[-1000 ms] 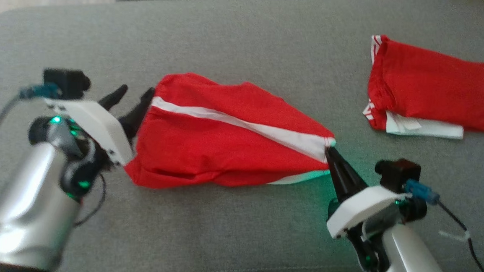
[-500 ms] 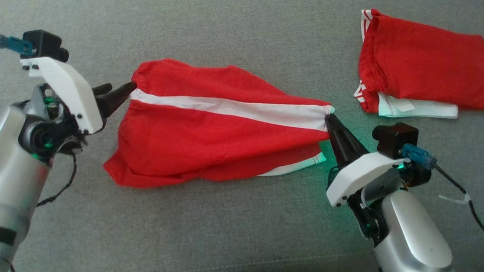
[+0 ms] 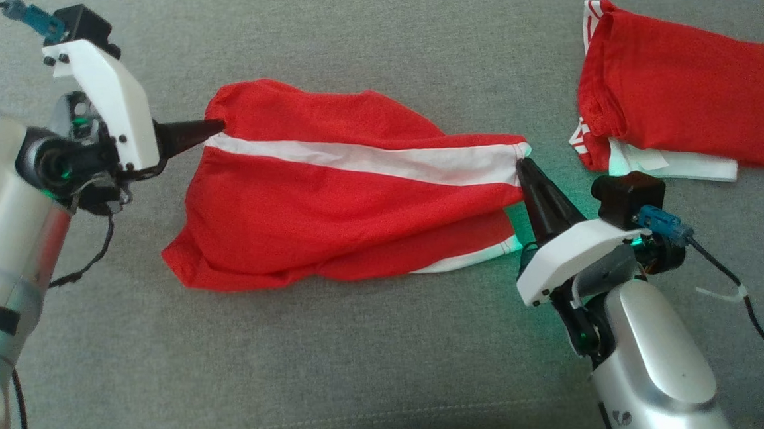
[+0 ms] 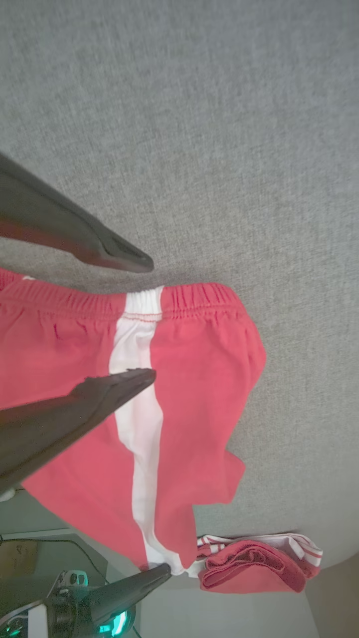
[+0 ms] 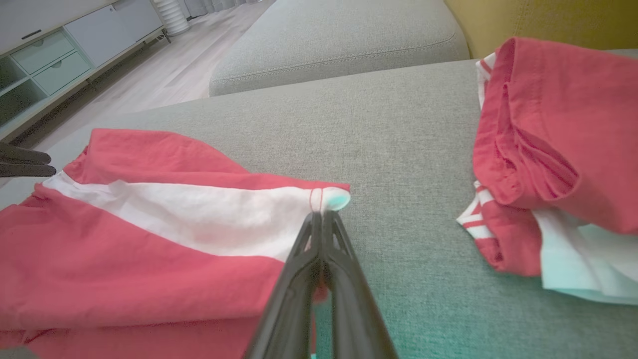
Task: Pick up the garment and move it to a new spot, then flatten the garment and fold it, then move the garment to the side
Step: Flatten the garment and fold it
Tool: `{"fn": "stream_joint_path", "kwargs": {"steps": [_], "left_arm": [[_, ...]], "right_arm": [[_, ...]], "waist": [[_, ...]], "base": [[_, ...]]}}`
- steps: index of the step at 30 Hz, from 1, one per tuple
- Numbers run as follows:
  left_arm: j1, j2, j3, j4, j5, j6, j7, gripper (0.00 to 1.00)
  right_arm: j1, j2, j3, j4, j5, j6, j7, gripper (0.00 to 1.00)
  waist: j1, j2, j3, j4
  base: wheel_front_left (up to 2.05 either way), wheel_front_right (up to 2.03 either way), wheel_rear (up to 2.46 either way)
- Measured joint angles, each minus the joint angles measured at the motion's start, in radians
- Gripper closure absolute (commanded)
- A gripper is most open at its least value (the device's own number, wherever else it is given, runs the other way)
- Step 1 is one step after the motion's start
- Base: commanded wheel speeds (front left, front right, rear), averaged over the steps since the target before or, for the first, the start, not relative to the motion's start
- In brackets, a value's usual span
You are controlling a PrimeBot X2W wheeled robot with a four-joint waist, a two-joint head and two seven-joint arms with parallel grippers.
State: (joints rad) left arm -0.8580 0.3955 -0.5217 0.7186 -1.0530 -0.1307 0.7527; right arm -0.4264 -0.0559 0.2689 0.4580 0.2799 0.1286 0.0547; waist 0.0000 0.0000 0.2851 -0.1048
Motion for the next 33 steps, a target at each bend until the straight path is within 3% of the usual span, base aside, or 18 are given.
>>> {"fn": "stream_joint_path", "kwargs": {"steps": [24,25,26,27,33], "left_arm": [[-0.010,-0.018,-0.022,0.054,-0.035,0.000,0.038,0.00],[-0.010,-0.019,-0.024,0.059,-0.035,0.000,0.039,0.20],[-0.010,-0.019,-0.027,0.061,-0.035,0.000,0.039,0.67],[-0.010,-0.020,-0.029,0.061,-0.035,0.000,0.039,1.00],[-0.012,-0.024,-0.036,0.061,-0.035,0.000,0.019,1.00]], "right_arm": [[-0.036,0.000,-0.013,0.020,-0.006,0.000,-0.006,1.00],[-0.036,0.000,-0.013,0.021,-0.006,0.000,-0.007,1.00],[-0.037,0.000,-0.013,0.022,-0.006,0.000,-0.007,1.00],[-0.037,0.000,-0.013,0.022,-0.006,0.000,-0.008,1.00],[-0.040,0.000,-0.020,0.027,-0.009,0.000,-0.013,1.00]], "waist": [[0.0000,0.0000,0.028,-0.021],[0.0000,0.0000,0.029,-0.021],[0.0000,0.0000,0.029,-0.021],[0.0000,0.0000,0.028,-0.021],[0.0000,0.0000,0.021,-0.011]], "base": [[0.00,0.00,0.00],[0.00,0.00,0.00],[0.00,0.00,0.00],[0.00,0.00,0.00],[0.00,0.00,0.00]]}}
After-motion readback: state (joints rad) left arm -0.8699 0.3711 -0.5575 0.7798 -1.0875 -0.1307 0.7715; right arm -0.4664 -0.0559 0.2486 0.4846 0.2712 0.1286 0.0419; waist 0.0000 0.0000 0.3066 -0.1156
